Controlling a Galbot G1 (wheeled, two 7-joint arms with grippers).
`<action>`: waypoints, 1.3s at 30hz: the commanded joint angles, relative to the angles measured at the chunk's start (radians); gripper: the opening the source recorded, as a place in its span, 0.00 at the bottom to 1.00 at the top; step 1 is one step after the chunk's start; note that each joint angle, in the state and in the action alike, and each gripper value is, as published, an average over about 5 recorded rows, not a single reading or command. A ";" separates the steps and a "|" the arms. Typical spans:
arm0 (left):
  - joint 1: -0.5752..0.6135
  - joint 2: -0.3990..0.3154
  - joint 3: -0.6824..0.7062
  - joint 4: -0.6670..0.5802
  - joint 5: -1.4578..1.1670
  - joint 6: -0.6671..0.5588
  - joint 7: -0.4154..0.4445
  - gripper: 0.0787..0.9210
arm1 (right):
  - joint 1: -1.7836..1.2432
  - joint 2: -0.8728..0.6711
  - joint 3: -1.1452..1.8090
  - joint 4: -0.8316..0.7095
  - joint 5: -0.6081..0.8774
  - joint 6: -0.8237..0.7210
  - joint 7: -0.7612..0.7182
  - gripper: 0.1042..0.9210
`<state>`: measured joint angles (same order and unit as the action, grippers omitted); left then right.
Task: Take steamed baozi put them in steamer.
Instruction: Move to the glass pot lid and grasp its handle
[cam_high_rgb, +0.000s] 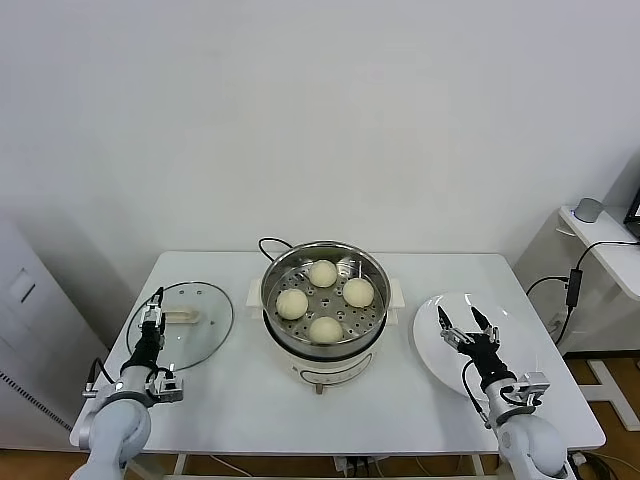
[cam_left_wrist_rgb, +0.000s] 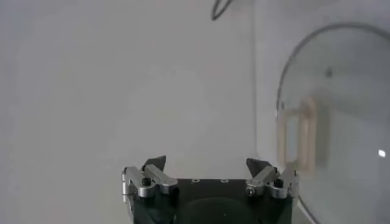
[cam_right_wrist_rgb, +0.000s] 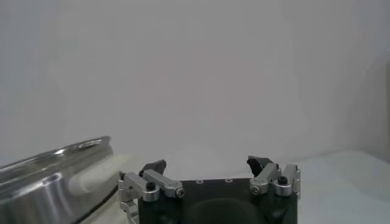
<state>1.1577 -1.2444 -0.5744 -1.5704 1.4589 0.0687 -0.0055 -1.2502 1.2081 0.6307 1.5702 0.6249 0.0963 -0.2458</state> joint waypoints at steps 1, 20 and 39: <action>-0.061 0.063 0.029 0.115 -0.025 -0.049 0.028 0.88 | -0.018 0.011 0.008 -0.006 -0.007 0.003 0.005 0.88; -0.175 0.022 0.032 0.280 -0.045 -0.079 -0.018 0.88 | -0.023 0.044 0.014 -0.011 -0.034 0.006 0.005 0.88; -0.248 0.000 0.030 0.366 -0.046 -0.074 -0.052 0.88 | -0.023 0.061 0.013 -0.026 -0.050 0.015 0.006 0.88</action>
<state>0.9503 -1.2371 -0.5465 -1.2597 1.4171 -0.0041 -0.0424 -1.2728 1.2668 0.6436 1.5465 0.5777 0.1108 -0.2404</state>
